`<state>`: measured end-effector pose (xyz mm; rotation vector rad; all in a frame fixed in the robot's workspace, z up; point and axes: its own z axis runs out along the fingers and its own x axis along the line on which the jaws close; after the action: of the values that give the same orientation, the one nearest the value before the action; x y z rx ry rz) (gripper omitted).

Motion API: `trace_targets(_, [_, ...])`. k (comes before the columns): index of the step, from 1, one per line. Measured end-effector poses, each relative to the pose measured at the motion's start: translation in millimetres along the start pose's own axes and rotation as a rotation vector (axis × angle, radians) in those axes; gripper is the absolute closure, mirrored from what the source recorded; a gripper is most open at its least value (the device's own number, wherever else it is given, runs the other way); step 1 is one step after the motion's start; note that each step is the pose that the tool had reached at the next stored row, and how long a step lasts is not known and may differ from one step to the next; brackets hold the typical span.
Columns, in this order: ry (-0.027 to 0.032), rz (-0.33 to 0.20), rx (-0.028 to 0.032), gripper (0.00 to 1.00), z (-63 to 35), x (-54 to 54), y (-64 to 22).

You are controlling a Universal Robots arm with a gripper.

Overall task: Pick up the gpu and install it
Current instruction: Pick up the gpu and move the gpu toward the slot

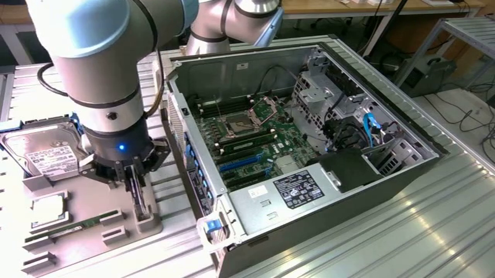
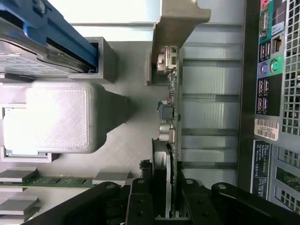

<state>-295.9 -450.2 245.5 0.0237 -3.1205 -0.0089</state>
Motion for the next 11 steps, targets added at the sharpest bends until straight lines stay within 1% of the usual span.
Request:
trace_targets(1, [0.0002,0.000,0.0001,0.72,-7.1,0.2,0.0])
trace_targets(3, [0.0002,0.000,0.0002,0.72,-16.1,0.4,0.1])
trace_targets(4, [0.0000,0.000,0.0000,0.72,-23.3,0.5,0.1])
trace_targets(8, [0.0003,0.000,0.0002,0.72,-40.3,0.9,0.2])
trace_targets(9, [0.0000,0.000,0.0000,0.72,-46.2,0.9,0.3])
trace_targets(11, [0.0001,0.000,0.0001,0.72,-53.9,1.1,0.3])
